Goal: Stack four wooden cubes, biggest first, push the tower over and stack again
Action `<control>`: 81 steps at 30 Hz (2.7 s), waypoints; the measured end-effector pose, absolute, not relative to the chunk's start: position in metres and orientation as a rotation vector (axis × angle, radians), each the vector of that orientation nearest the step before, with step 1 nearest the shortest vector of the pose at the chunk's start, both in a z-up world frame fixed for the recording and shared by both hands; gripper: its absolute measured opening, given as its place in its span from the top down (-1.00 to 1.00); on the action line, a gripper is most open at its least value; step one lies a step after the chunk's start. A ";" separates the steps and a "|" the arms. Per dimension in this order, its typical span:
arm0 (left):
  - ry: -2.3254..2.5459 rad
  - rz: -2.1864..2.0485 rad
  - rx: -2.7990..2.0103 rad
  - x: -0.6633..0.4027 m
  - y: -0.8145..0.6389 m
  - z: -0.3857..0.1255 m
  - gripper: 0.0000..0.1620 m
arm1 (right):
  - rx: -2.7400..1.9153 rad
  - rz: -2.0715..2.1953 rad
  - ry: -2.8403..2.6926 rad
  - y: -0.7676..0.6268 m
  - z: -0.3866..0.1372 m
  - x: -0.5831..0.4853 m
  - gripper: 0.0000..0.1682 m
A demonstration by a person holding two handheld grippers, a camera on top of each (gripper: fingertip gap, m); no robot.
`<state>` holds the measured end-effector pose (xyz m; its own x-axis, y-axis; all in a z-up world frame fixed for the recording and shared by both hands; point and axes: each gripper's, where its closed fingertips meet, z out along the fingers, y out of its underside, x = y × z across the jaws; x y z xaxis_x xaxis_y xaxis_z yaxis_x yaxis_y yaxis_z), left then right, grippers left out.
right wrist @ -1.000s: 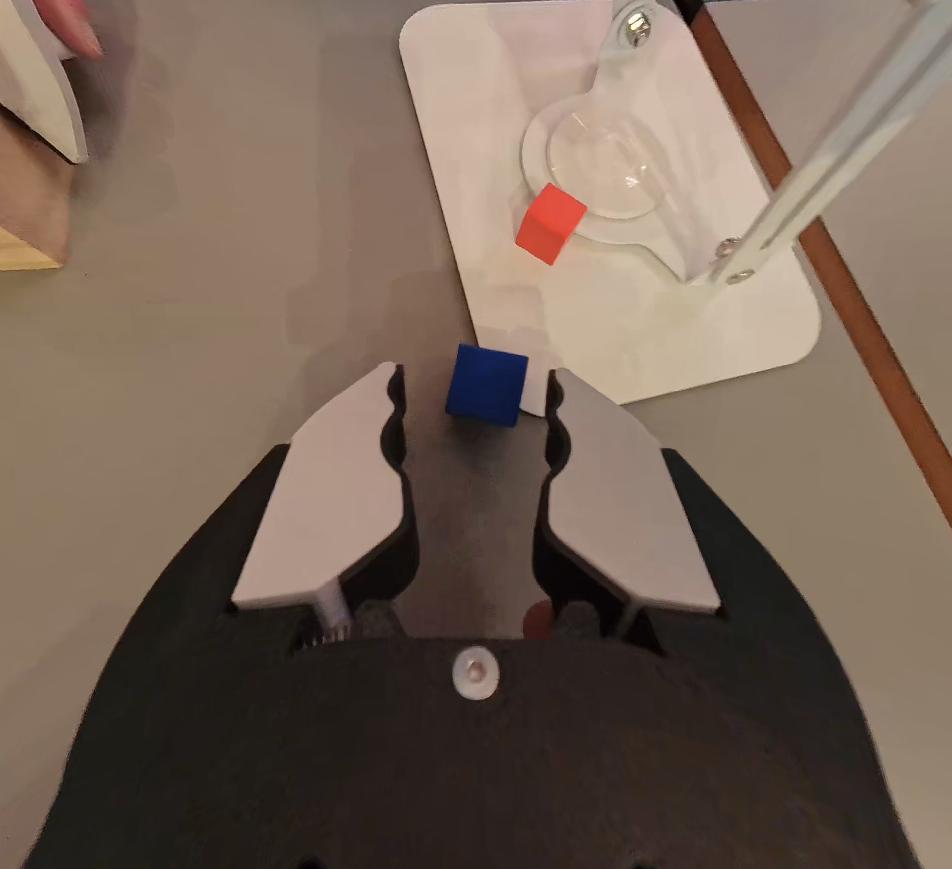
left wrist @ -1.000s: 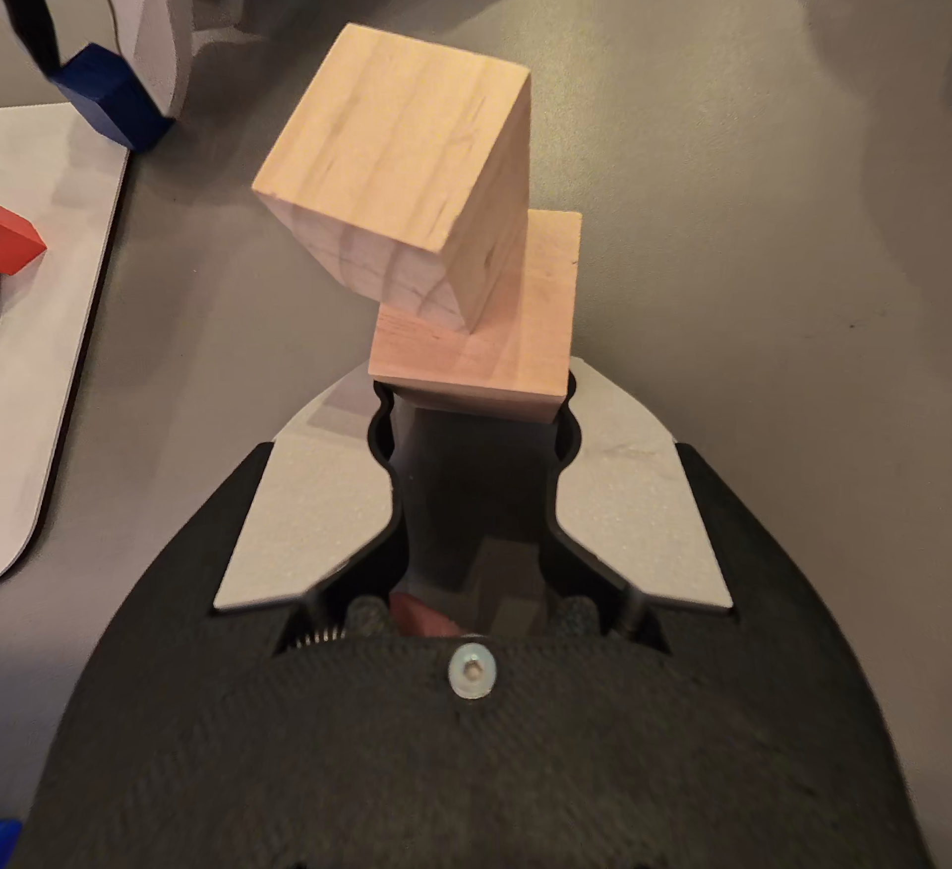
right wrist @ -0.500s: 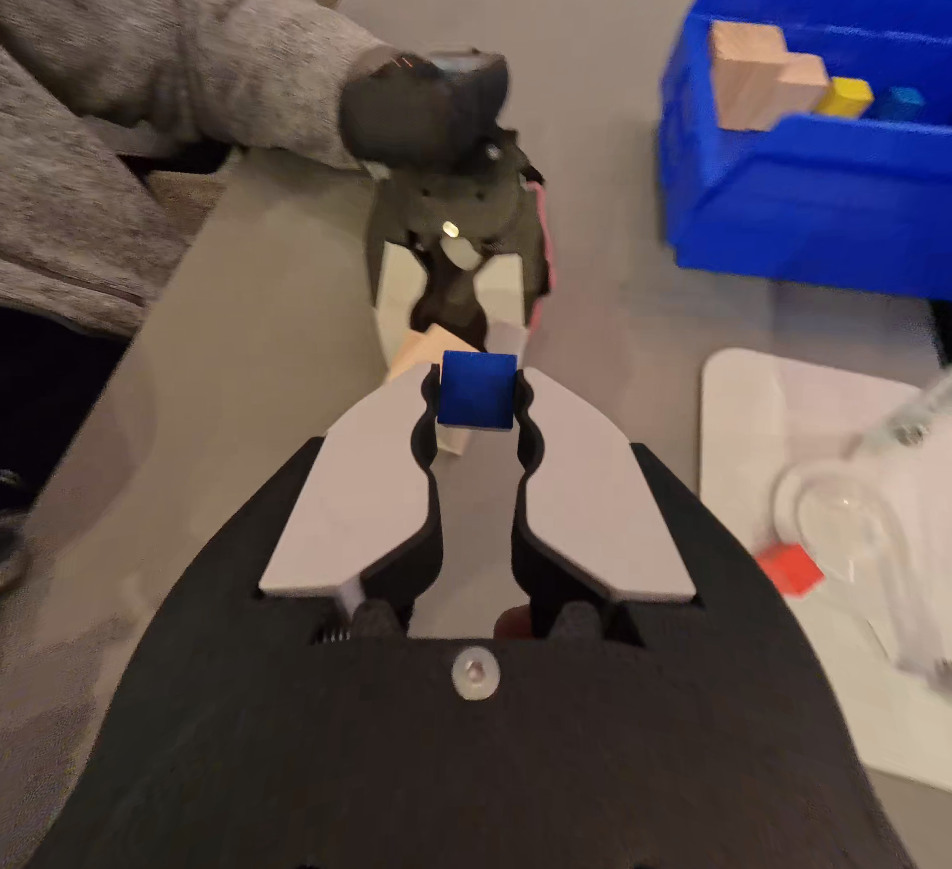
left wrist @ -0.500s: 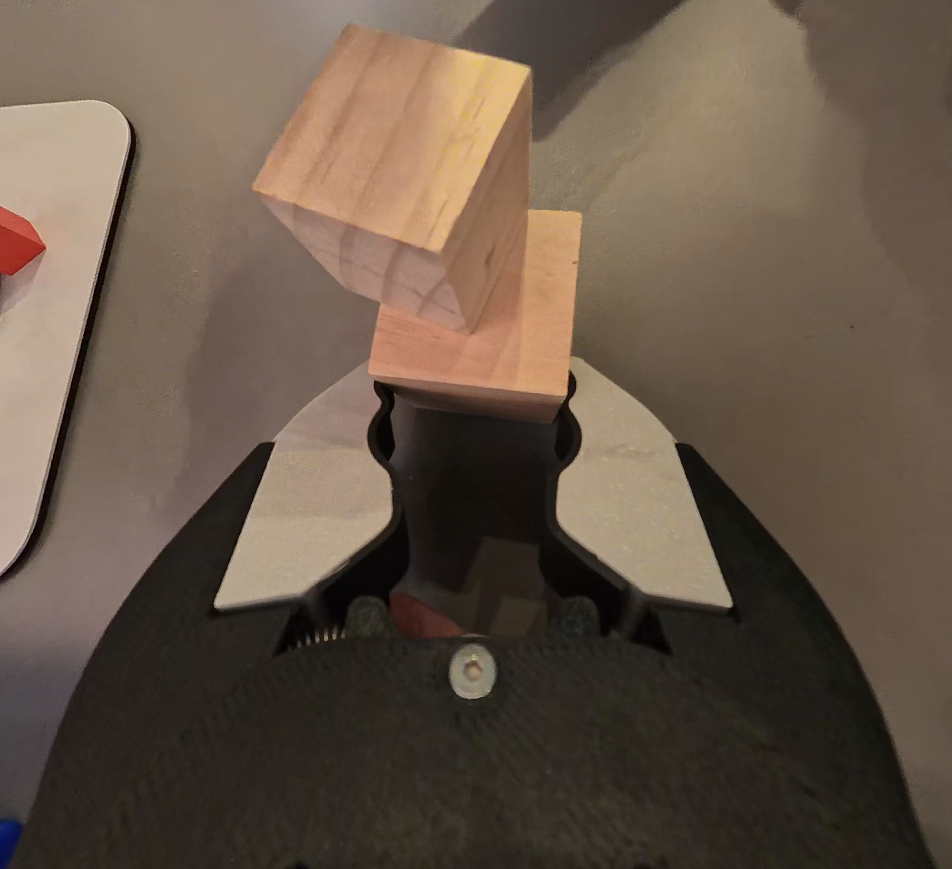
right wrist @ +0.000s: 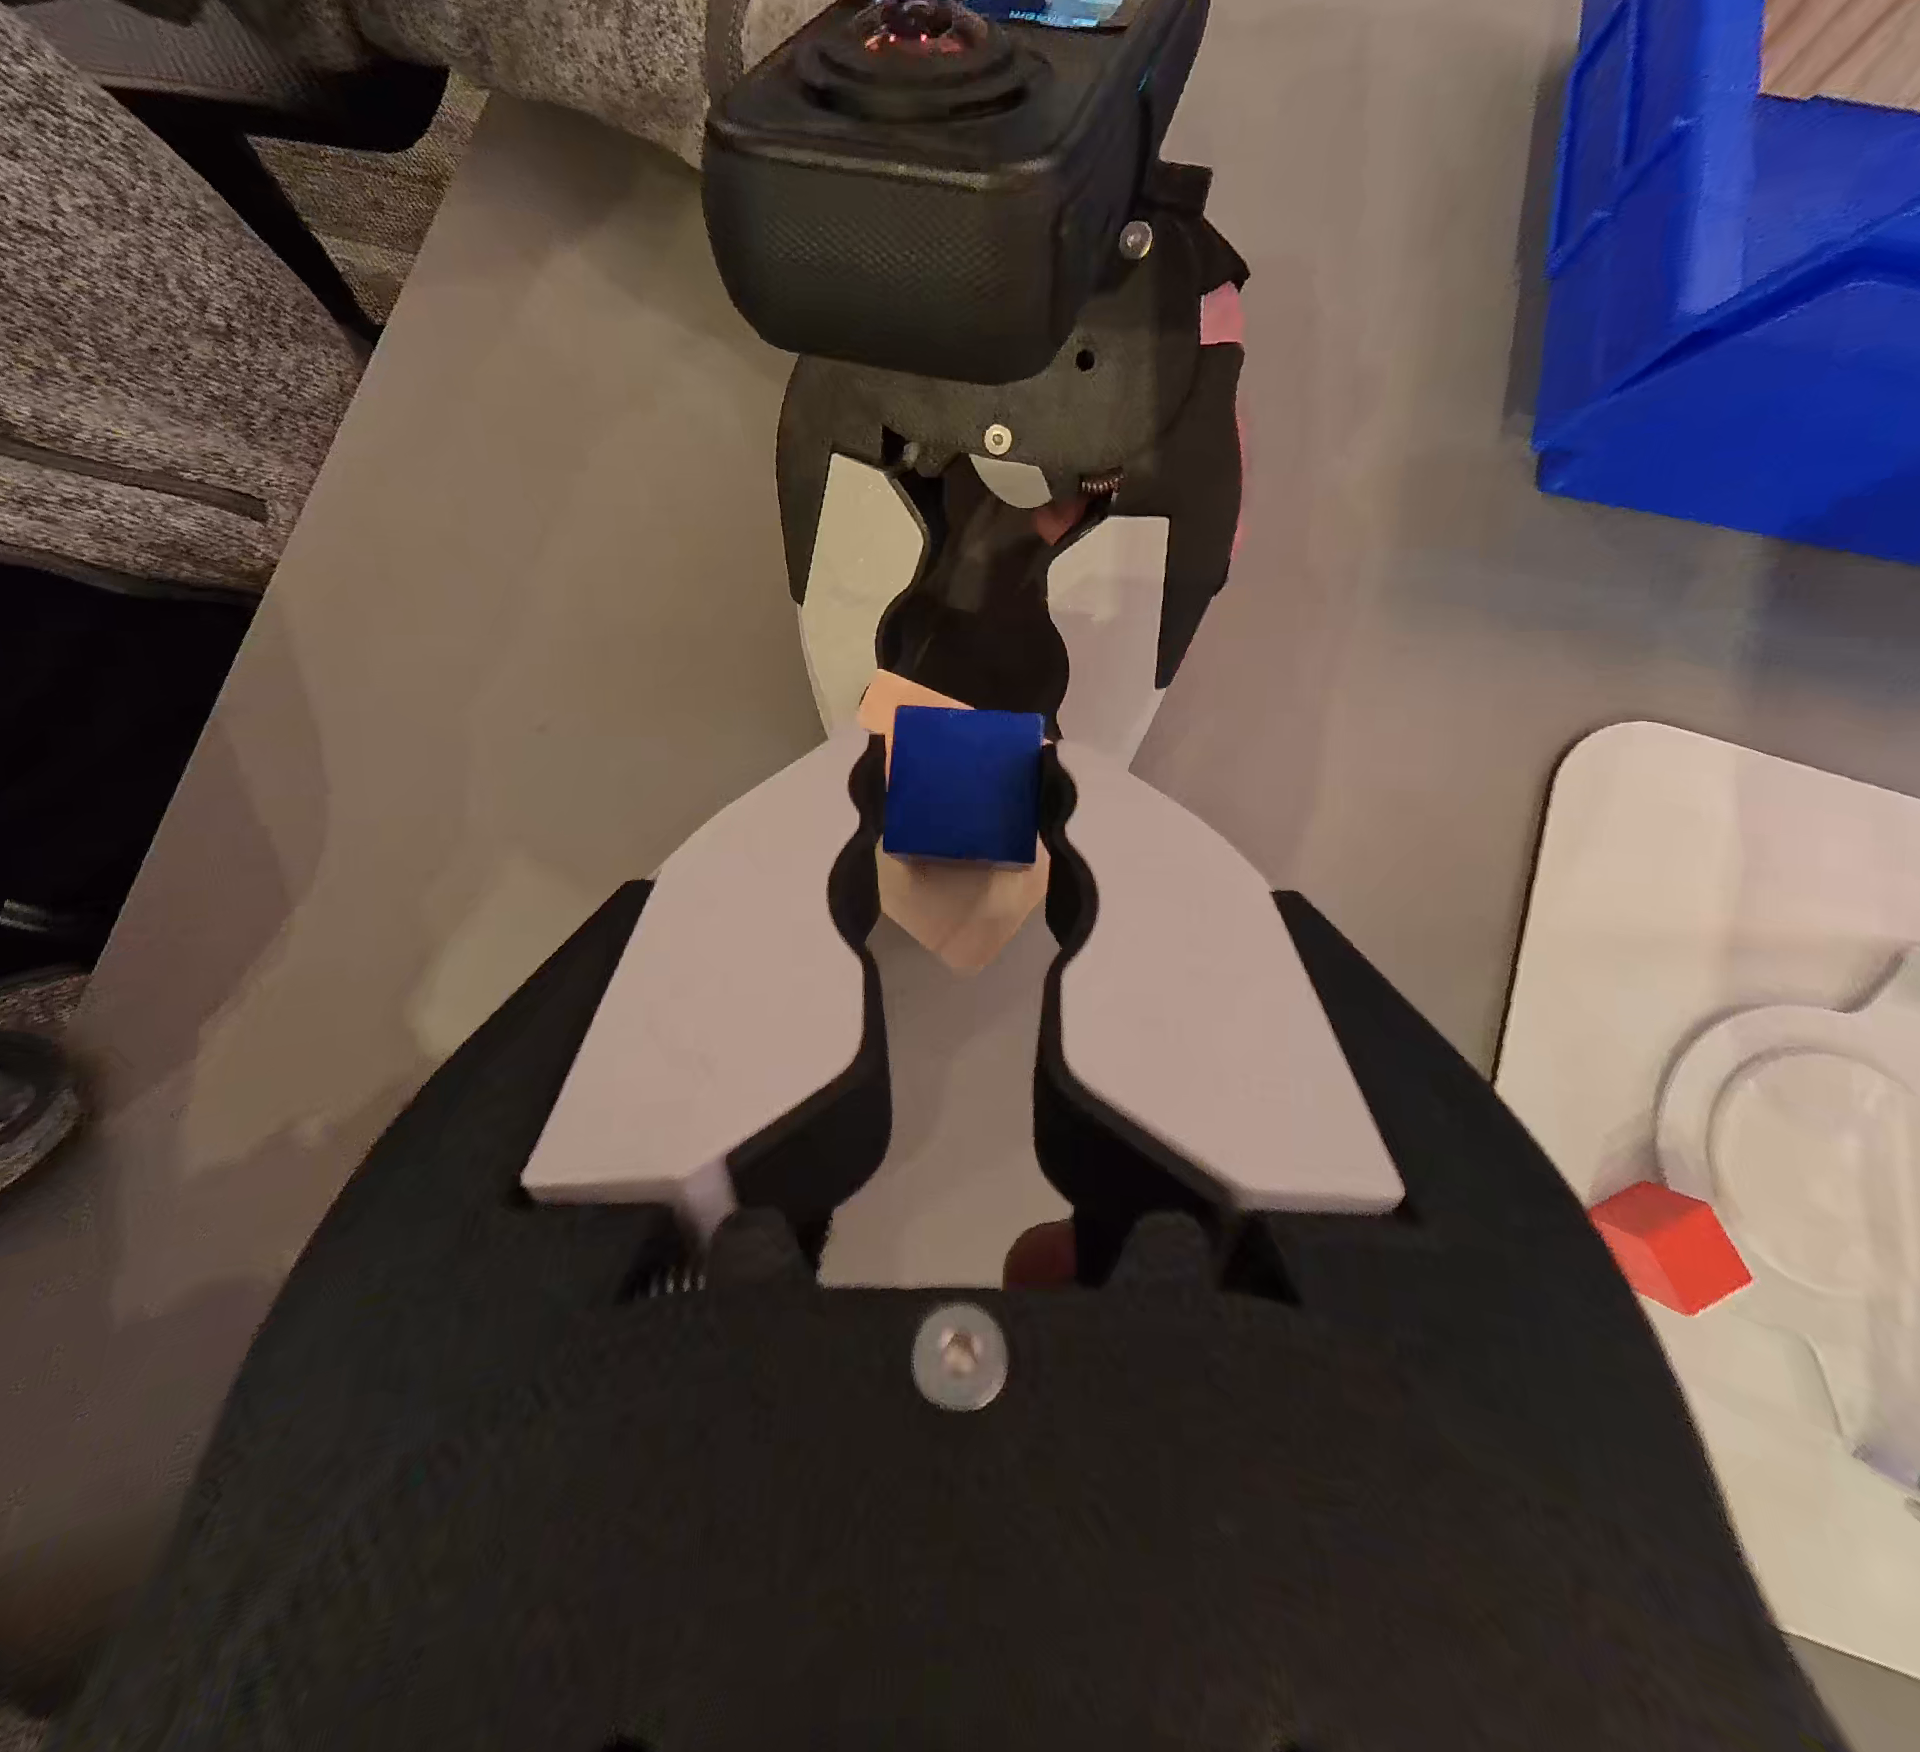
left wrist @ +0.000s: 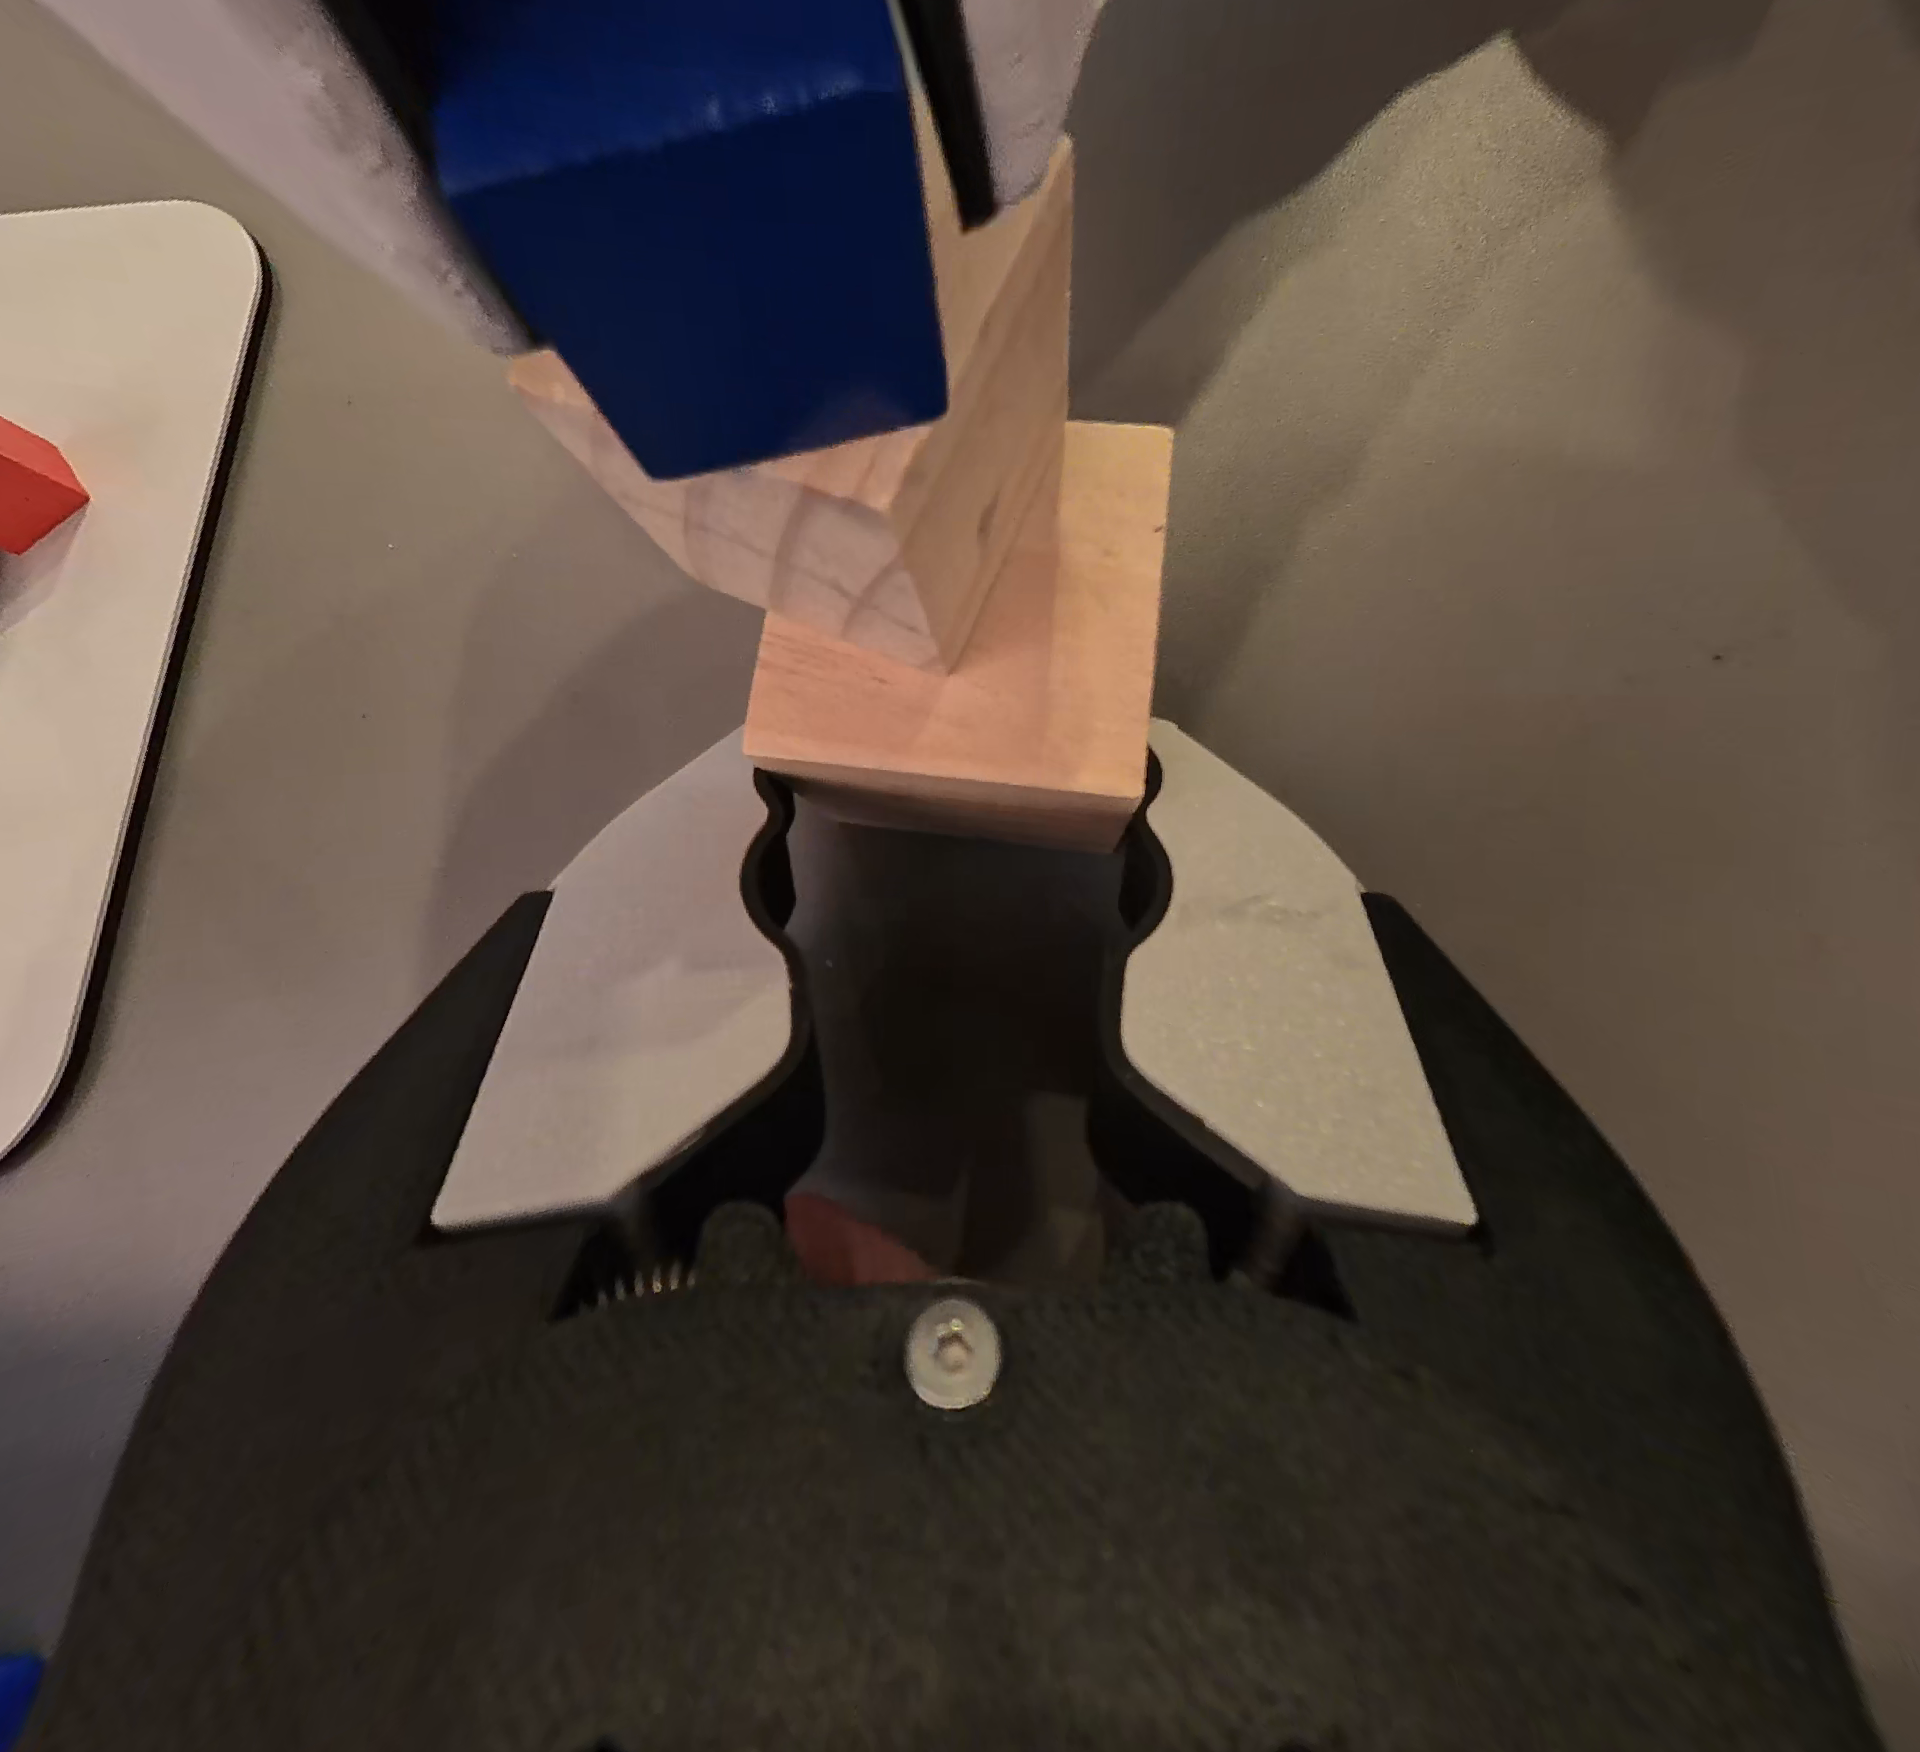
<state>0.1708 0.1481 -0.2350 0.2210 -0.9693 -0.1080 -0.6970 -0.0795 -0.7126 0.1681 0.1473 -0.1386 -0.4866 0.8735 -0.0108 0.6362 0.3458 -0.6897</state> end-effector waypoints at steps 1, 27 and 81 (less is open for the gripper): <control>1.543 -0.525 -1.846 0.171 0.148 -0.236 0.24 | -1.326 0.930 -2.257 0.145 -0.138 0.169 0.66; 1.560 -0.526 -1.847 0.171 0.147 -0.237 0.13 | -1.808 0.280 -1.434 0.362 -0.215 0.177 0.50; 1.524 -0.538 -1.856 0.162 0.146 -0.235 0.15 | -1.358 0.833 -1.956 0.178 -0.089 0.190 0.67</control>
